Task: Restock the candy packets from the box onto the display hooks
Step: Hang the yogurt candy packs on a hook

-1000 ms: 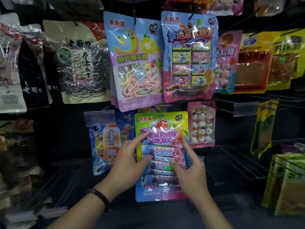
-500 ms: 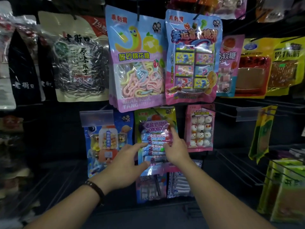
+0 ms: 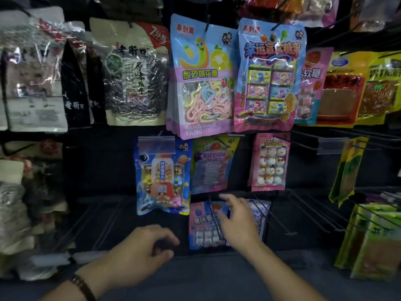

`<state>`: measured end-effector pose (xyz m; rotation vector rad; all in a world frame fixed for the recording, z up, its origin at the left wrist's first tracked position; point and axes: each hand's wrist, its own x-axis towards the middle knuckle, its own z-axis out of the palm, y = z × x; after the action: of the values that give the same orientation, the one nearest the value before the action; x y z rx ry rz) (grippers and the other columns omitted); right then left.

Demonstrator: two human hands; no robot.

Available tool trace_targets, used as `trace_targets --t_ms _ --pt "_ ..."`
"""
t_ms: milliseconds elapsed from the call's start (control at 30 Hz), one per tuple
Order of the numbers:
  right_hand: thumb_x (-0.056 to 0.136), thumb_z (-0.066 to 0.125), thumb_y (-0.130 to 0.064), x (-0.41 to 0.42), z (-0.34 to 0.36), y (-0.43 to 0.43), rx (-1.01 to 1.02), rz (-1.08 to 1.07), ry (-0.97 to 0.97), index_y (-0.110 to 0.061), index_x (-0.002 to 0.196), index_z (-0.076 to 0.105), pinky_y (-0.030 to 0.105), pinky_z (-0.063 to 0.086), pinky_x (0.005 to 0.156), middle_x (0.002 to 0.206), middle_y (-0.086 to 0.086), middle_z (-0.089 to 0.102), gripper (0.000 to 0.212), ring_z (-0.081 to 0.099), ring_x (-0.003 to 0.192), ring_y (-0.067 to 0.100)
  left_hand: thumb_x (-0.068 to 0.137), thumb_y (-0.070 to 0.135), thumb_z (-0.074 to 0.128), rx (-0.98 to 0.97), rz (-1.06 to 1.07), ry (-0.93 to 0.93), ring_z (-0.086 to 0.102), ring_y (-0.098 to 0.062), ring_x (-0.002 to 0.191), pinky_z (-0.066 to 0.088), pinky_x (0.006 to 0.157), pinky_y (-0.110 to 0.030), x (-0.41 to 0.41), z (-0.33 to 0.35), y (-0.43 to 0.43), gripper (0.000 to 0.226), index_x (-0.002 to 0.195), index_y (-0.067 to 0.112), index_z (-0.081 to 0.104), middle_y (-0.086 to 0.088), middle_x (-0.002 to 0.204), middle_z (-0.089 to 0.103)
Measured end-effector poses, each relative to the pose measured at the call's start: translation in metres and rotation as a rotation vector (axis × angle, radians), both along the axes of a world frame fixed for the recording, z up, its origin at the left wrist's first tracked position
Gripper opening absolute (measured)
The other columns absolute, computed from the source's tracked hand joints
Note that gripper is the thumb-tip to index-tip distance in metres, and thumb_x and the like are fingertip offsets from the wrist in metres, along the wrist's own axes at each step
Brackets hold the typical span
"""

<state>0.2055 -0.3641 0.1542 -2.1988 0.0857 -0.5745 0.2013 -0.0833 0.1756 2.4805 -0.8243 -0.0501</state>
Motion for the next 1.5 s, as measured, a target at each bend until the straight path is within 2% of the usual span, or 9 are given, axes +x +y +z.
trace_targets --t_ms 233,433,600,767,933,1033,1200,1300,1500 --pt "0.096 0.064 -0.006 -0.065 -0.054 0.063 -0.016 0.151 0.042 -0.037 0.114 0.066 0.010 0.043 0.084 0.108 -0.014 0.058 0.035 0.058 0.099 -0.002 0.087 0.050 0.066 0.146 -0.002 0.103 0.069 0.005 0.089 0.054 0.080 -0.017 -0.065 -0.043 0.057 0.009 0.096 0.051 0.069 0.028 0.098 0.071" --pt "0.090 0.065 -0.007 -0.110 -0.137 0.118 -0.036 0.327 0.275 -0.045 0.099 0.065 0.024 0.054 0.090 0.105 -0.009 0.066 0.039 0.064 0.096 0.005 0.100 0.043 0.062 0.189 -0.086 0.260 0.056 0.020 0.084 0.039 0.077 -0.001 -0.117 -0.088 0.075 0.019 0.115 0.039 0.073 0.030 0.106 0.071" --pt "0.087 0.071 -0.007 -0.142 -0.219 0.149 -0.057 0.349 0.524 -0.035 0.097 0.068 0.033 0.057 0.084 0.094 -0.004 0.073 0.031 0.068 0.085 0.014 0.100 0.042 0.063 0.364 -0.114 0.280 0.065 -0.006 0.104 0.045 0.093 -0.018 -0.137 -0.128 0.093 0.029 0.127 0.032 0.070 0.008 0.122 0.072" --pt "0.089 0.073 -0.013 -0.179 -0.297 0.168 -0.222 0.359 0.808 -0.022 0.120 0.072 0.029 0.054 0.088 0.112 0.004 0.073 0.032 0.070 0.104 0.024 0.103 0.046 0.058 0.589 -0.183 0.431 0.058 -0.019 0.125 0.038 0.092 -0.023 -0.143 -0.155 0.103 0.043 0.141 0.025 0.061 0.000 0.140 0.063" --pt "0.095 0.070 -0.026 -0.211 -0.349 0.177 -0.506 0.403 0.955 -0.033 0.153 0.047 0.049 0.031 0.124 0.160 0.009 0.042 0.063 0.028 0.151 0.040 0.103 0.053 0.054 0.774 -0.187 0.534 0.053 -0.023 0.135 0.041 0.104 -0.031 -0.149 -0.172 0.121 0.053 0.146 0.022 0.055 -0.001 0.150 0.056" --pt "0.091 0.076 -0.022 -0.222 -0.367 0.184 -0.683 0.424 1.112 -0.021 0.164 0.021 0.061 0.012 0.127 0.173 0.012 0.007 0.091 -0.002 0.158 0.050 0.104 0.054 0.052 0.776 -0.160 0.549 0.050 -0.022 0.139 0.039 0.106 -0.030 -0.148 -0.173 0.122 0.058 0.152 0.023 0.049 0.000 0.154 0.052" --pt "0.084 0.081 -0.015 -0.226 -0.374 0.195 -0.748 0.264 0.965 -0.014 0.152 0.031 0.056 0.030 0.125 0.150 0.015 0.043 0.085 0.041 0.144 0.037 0.105 0.055 0.050 0.758 -0.154 0.565 0.051 -0.021 0.136 0.038 0.099 -0.027 -0.148 -0.173 0.121 0.061 0.156 0.023 0.043 0.000 0.155 0.051" --pt "0.094 0.071 -0.015 -0.220 -0.370 0.190 -0.673 0.230 1.071 -0.013 0.144 0.048 0.048 0.048 0.111 0.139 0.011 0.058 0.055 0.058 0.130 0.030 0.104 0.057 0.048 0.784 -0.172 0.589 0.050 -0.022 0.138 0.037 0.099 -0.028 -0.147 -0.176 0.121 0.063 0.157 0.024 0.041 0.000 0.157 0.049" --pt "0.101 0.068 -0.022 -0.192 -0.327 0.180 -0.495 0.486 1.152 -0.019 0.124 0.071 0.031 0.049 0.088 0.117 0.004 0.068 0.024 0.064 0.106 0.021 0.103 0.053 0.055 0.836 -0.173 0.579 0.049 -0.022 0.140 0.039 0.107 -0.030 -0.142 -0.182 0.123 0.062 0.156 0.023 0.044 -0.001 0.157 0.049"
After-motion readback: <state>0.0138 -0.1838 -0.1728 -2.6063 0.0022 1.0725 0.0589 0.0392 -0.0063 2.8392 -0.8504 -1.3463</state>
